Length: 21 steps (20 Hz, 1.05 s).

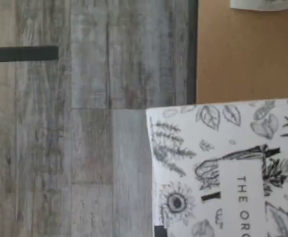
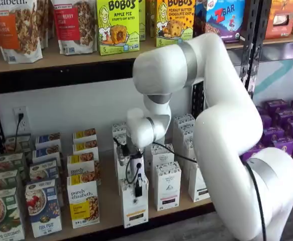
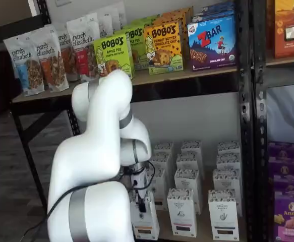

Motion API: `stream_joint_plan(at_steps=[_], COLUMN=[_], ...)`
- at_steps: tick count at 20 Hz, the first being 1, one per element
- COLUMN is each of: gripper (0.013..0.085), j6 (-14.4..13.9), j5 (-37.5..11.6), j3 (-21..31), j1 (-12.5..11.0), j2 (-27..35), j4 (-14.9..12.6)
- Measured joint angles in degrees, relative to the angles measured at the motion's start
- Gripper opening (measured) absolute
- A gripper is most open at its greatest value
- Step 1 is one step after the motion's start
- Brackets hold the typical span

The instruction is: Pick up the white box with a yellow strip in the middle, on the bottom shelf, the fourth box from the left

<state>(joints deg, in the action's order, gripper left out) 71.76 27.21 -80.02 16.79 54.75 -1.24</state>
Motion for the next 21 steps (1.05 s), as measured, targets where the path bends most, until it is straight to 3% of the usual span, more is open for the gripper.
stream_joint_plan(at_steps=[10,14,18,21], gripper=[0.0410,0.0410,0.0410,0.0410], j6=[-7.0,-8.3,-11.9,-12.3], j5=[-4.4,-3.2,-3.1,-2.1], j3=[17.0,20.7,24.4,26.2], j1=[2.3,3.1,4.0,4.7], j2=[-13.0,-17.3,-21.5,-24.0], j4=[-5.1,-5.6,-8.6,-8.3])
